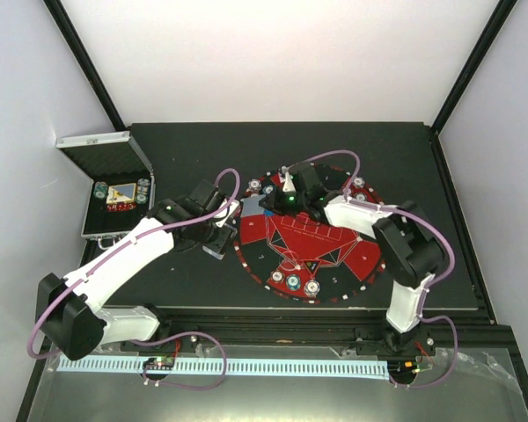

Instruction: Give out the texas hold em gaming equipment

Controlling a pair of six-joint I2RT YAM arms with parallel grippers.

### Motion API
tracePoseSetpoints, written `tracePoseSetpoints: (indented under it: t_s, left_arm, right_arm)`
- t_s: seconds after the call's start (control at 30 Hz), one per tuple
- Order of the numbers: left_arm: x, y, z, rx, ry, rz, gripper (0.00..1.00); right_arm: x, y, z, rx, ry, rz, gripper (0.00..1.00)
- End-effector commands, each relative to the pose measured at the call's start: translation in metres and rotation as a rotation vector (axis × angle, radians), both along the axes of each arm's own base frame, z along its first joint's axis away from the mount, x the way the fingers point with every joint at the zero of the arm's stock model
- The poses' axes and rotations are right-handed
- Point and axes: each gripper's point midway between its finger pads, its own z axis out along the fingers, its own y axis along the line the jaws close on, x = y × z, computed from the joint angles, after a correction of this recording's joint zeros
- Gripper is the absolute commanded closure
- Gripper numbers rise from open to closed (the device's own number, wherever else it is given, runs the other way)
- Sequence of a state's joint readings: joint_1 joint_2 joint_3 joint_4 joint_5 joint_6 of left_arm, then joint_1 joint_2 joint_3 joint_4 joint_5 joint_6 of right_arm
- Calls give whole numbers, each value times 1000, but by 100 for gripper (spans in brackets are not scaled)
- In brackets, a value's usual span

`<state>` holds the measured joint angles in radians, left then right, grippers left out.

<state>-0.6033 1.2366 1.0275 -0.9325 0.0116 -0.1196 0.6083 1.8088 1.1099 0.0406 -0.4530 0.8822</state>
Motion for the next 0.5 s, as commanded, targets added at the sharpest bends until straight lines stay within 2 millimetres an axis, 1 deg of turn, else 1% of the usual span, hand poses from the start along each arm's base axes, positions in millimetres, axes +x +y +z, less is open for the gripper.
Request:
tracePoseSetpoints:
  t_s: [0.0,0.13,0.33,0.47]
  left_arm:
    - [1,-3,7,-42,-17,8,44]
    - [0,-3,6,-42,-13,4,43]
    - [1,-4,6,-43,-13,-2,43]
    - [0,-4,6,-43,-12,-1,43]
  right_arm:
    - [13,17,-17,8,30,-38,99]
    - [10,22,-37,-28,60,-40,99]
    - [13,10,-68,-125,76,-104,99]
    - [13,3,-84,-175,98,-132,99]
